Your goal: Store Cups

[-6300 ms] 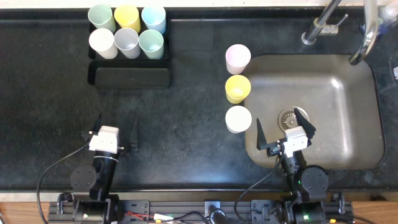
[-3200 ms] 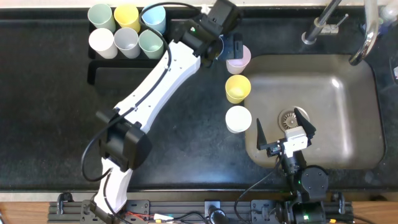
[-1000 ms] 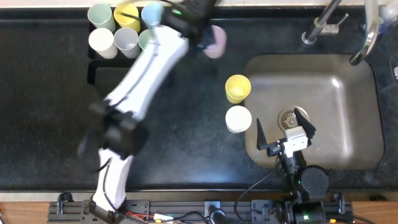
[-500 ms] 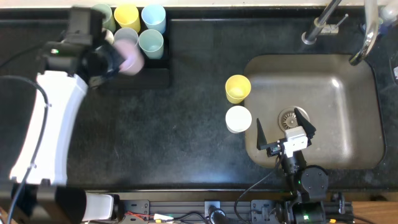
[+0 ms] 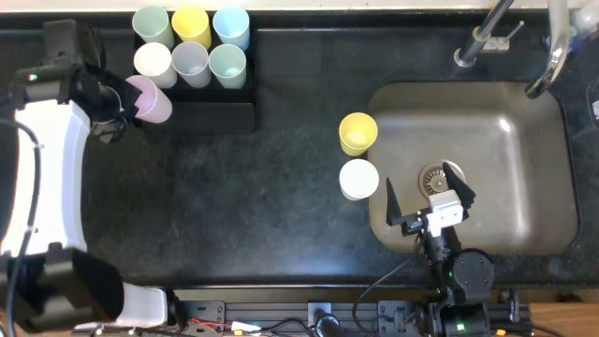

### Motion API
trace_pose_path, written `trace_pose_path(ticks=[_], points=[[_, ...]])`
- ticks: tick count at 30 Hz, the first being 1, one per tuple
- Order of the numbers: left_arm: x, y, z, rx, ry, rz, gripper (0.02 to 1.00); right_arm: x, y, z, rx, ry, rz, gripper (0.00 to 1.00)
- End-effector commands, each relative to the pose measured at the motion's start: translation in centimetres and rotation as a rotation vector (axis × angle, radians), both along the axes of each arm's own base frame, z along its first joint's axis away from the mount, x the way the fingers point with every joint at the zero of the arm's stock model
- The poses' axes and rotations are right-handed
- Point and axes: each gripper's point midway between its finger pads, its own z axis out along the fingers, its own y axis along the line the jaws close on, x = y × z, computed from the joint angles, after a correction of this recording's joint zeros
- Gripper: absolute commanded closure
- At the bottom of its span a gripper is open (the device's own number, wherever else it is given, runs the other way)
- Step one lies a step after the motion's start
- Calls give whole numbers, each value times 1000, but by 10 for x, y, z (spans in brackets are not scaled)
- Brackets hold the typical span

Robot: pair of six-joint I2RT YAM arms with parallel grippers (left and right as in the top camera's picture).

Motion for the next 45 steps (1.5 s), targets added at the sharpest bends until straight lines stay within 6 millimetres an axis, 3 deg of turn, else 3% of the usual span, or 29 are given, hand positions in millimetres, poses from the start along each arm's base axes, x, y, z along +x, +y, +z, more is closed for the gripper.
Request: trace_pose_path(ticks=[1,22,45], points=[[15,6,-20,4,20,21,982,0,1,-3,7,2,4,3],[25,27,-68,56,116,69,982,0,1,-3,7,2,4,3],[37,32,-72,93,89,79,982,0,1,-3,7,2,4,5]])
